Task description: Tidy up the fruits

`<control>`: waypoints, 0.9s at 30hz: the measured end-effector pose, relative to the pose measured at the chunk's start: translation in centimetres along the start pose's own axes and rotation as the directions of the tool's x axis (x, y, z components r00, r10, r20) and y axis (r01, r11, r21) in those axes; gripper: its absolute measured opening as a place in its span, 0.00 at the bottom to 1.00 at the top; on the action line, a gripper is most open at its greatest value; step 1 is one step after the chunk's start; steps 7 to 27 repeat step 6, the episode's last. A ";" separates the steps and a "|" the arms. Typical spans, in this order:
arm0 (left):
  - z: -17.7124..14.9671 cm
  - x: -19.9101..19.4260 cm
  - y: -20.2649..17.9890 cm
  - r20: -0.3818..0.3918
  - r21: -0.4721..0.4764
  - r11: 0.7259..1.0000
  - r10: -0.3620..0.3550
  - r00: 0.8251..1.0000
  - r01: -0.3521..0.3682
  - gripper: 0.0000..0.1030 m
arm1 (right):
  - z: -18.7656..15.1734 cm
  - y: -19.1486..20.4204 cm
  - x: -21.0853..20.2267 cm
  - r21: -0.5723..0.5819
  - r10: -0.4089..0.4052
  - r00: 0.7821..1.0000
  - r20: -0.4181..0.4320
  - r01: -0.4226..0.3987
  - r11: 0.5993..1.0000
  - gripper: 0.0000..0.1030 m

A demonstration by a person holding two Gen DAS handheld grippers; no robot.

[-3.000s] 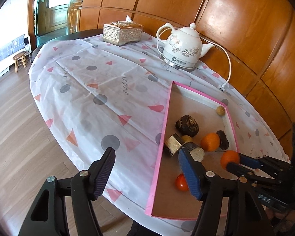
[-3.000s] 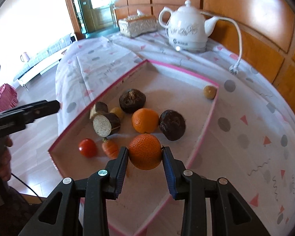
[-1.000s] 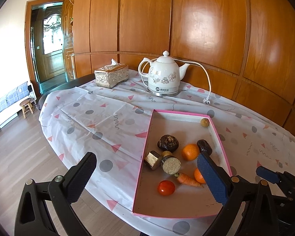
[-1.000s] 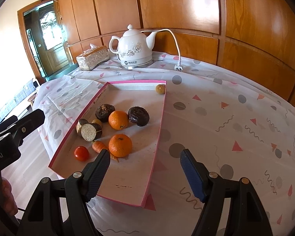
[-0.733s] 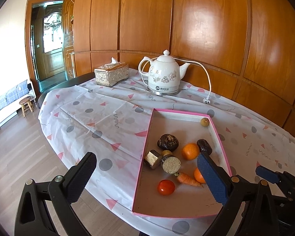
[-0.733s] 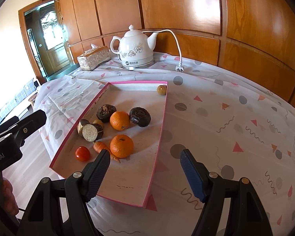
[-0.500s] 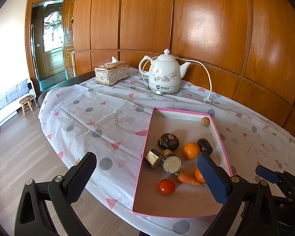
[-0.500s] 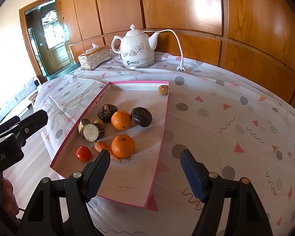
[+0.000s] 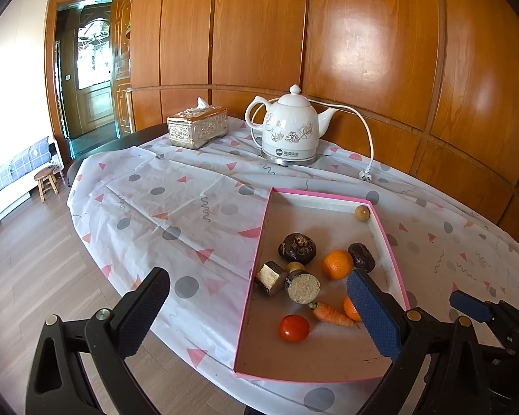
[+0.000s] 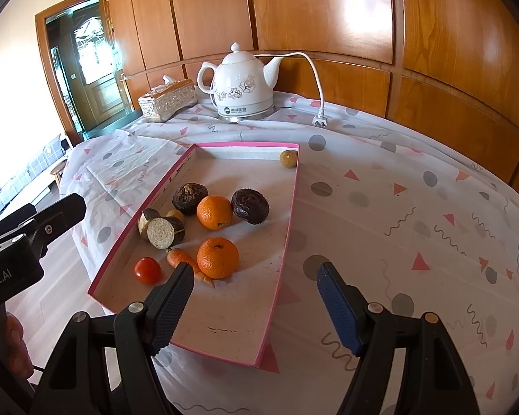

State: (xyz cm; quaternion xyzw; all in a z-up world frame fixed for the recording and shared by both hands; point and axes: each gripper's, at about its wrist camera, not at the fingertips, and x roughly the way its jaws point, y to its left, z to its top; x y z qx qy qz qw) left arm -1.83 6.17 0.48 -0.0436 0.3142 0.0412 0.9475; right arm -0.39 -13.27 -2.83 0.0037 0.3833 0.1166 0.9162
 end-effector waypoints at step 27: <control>-0.4 0.5 0.1 -0.020 -0.008 1.000 -0.005 1.000 0.005 1.00 | 0.2 -0.7 -0.2 0.016 0.002 1.000 0.006 -0.002 1.000 0.73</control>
